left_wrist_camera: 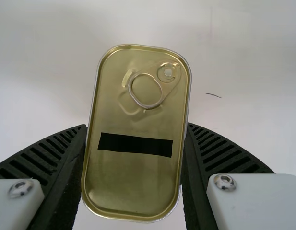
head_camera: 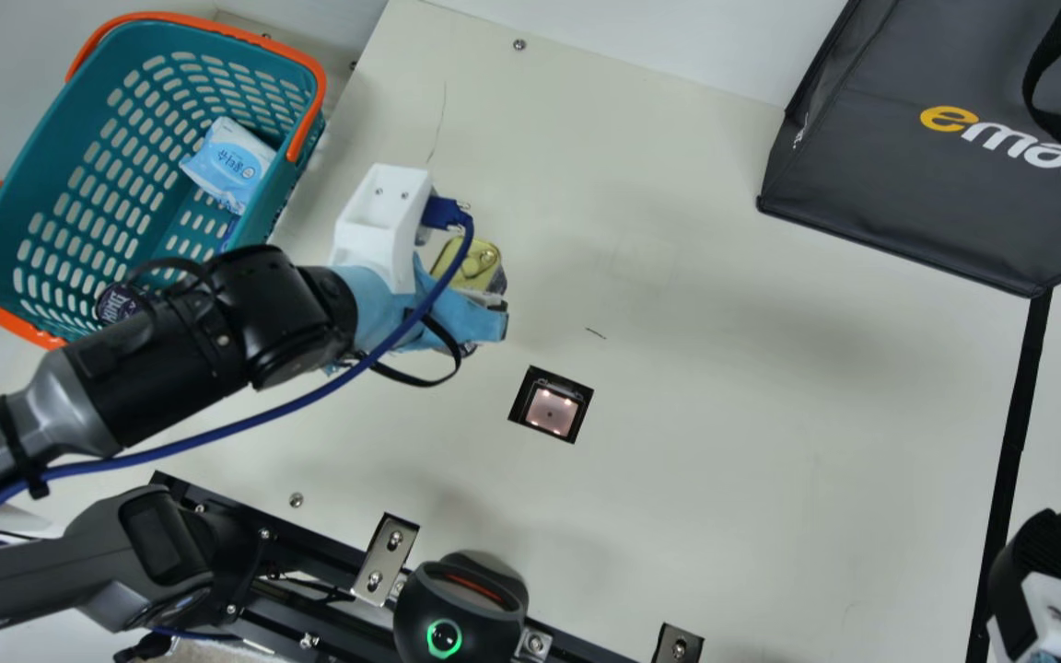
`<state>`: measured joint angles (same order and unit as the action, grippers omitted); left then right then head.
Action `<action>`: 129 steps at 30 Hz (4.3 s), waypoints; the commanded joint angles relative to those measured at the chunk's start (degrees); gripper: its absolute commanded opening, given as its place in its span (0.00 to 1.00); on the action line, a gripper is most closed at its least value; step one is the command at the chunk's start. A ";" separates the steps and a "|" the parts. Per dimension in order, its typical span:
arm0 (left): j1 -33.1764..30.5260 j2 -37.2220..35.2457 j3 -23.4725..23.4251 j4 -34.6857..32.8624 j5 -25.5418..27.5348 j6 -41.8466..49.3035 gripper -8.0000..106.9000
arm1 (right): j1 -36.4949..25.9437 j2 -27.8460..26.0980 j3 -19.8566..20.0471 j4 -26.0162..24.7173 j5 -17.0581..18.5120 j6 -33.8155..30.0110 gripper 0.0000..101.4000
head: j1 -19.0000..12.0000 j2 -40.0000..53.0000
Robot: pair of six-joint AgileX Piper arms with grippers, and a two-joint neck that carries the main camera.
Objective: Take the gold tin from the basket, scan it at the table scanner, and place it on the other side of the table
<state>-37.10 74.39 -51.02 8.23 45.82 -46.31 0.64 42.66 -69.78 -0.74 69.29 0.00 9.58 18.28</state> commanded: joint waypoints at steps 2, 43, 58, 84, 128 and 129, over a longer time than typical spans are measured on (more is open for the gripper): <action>-2.78 0.29 0.02 0.43 0.30 -2.82 0.00 | 0.00 0.00 0.00 0.00 0.00 0.00 0.94 | -1.66 0.14; -23.04 9.79 -5.18 3.36 -0.67 -22.30 0.00 | 0.00 0.00 0.00 0.00 0.00 0.00 0.94 | -1.66 0.14; -19.50 25.95 -18.25 4.07 -4.78 -19.80 0.00 | 0.00 0.00 0.00 0.00 0.00 0.00 0.94 | -1.66 0.14; -23.01 38.47 -29.45 11.11 -1.73 -29.49 0.23 | 0.00 0.00 0.00 -0.05 0.00 0.00 0.94 | -1.66 0.14; -4.46 11.91 -3.54 -24.87 -24.77 10.51 0.85 | 0.00 0.00 0.00 -0.05 0.00 0.00 0.94 | -1.66 0.14; -3.50 10.60 -2.85 -26.66 -24.53 12.94 0.85 | 0.00 0.00 0.00 -0.05 0.00 0.00 0.94 | -1.66 0.14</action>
<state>-41.94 87.54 -55.04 -12.69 21.05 -41.72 0.64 42.66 -69.78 -0.80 69.29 0.00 9.58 18.19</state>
